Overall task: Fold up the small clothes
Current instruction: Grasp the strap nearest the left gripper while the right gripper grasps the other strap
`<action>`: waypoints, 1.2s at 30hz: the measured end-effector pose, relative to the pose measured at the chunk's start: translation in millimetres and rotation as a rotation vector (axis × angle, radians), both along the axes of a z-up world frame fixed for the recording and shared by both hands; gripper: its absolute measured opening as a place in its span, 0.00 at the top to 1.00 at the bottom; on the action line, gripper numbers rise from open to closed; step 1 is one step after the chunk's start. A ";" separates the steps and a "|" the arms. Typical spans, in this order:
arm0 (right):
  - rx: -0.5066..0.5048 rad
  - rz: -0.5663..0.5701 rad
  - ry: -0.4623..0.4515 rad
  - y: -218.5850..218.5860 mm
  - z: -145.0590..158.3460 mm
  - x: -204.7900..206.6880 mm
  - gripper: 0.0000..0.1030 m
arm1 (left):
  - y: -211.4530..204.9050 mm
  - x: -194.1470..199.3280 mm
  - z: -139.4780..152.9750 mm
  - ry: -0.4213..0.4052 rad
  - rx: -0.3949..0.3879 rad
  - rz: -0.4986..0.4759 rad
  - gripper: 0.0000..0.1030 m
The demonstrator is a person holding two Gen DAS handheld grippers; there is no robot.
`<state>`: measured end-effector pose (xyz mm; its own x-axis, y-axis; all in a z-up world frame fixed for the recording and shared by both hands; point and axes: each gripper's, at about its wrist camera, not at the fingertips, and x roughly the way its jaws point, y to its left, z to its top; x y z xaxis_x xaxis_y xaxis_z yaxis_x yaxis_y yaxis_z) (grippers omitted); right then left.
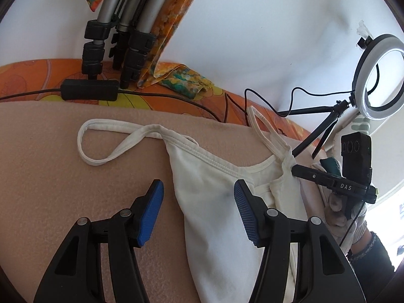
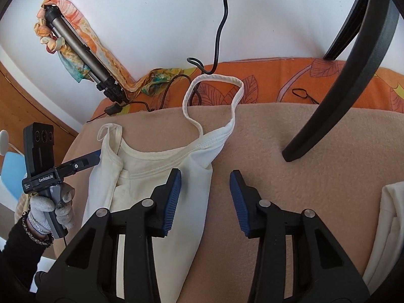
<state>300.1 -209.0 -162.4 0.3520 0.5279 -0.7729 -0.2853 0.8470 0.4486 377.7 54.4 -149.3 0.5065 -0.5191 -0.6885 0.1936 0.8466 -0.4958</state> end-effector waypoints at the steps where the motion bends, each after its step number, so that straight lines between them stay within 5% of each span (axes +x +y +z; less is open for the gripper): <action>1: -0.004 -0.003 -0.001 0.8 -0.6 2.2 0.58 | -0.2 2.2 -0.4 -0.003 0.000 0.002 0.45; 7: -0.015 0.009 -0.016 7.1 -3.8 9.9 0.58 | -3.7 12.9 -0.9 -0.023 0.019 0.006 0.48; 10: -0.020 0.008 -0.021 9.7 -5.2 11.3 0.65 | -6.7 16.4 -2.2 -0.032 0.041 0.017 0.60; 13: -0.034 0.009 -0.019 11.4 -7.5 13.2 0.80 | -5.0 22.4 -6.3 -0.013 0.031 0.036 0.87; 17: -0.044 0.017 -0.016 14.7 -8.5 13.6 0.90 | -2.0 21.4 -8.8 -0.021 0.015 0.062 0.96; 36: -0.025 0.035 -0.141 14.4 63.6 -26.2 0.94 | -4.6 -24.8 56.5 -0.155 -0.052 0.026 0.98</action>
<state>273.9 -194.6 -98.8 0.4397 0.5228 -0.7303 -0.3738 0.8459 0.3806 352.9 49.8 -92.8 0.6185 -0.5370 -0.5737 0.2493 0.8265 -0.5048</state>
